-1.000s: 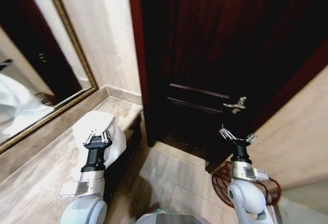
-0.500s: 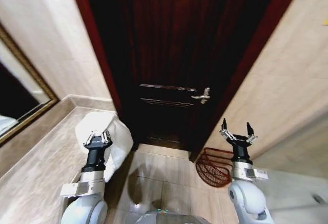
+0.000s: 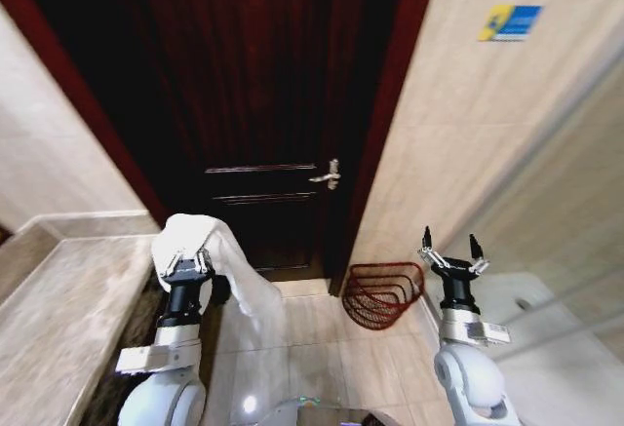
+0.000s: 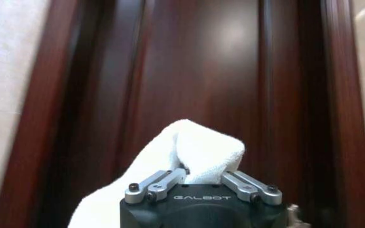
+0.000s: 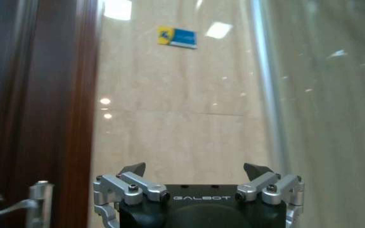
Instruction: Discard the used towel into the hamper.
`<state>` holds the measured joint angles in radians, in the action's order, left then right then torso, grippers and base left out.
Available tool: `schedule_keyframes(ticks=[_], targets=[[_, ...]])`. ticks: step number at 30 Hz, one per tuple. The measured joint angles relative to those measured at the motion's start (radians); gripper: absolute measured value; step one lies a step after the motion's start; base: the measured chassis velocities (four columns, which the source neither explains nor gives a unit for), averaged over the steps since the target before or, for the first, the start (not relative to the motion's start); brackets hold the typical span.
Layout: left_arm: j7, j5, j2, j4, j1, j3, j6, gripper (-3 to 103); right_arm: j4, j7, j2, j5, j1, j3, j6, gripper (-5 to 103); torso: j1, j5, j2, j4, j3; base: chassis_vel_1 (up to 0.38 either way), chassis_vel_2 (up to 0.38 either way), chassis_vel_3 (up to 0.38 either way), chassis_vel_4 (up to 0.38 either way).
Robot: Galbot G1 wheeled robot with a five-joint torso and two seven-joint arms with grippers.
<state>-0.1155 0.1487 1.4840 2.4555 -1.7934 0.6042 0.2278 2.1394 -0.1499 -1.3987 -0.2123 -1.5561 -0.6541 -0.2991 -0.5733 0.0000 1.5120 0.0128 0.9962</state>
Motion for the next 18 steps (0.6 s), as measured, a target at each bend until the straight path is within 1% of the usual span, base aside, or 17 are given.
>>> schedule_keyframes(ticks=[18], targets=[[-0.001, -0.001, 0.005, -0.008, 0.003, 0.0, 0.0, 4, -0.003, 0.0, 0.002, -0.001, 0.004, 0.0, 0.0, 100, 0.0, 0.0, 0.0, 0.0, 0.0, -0.13, -0.117, -0.125, -0.13]])
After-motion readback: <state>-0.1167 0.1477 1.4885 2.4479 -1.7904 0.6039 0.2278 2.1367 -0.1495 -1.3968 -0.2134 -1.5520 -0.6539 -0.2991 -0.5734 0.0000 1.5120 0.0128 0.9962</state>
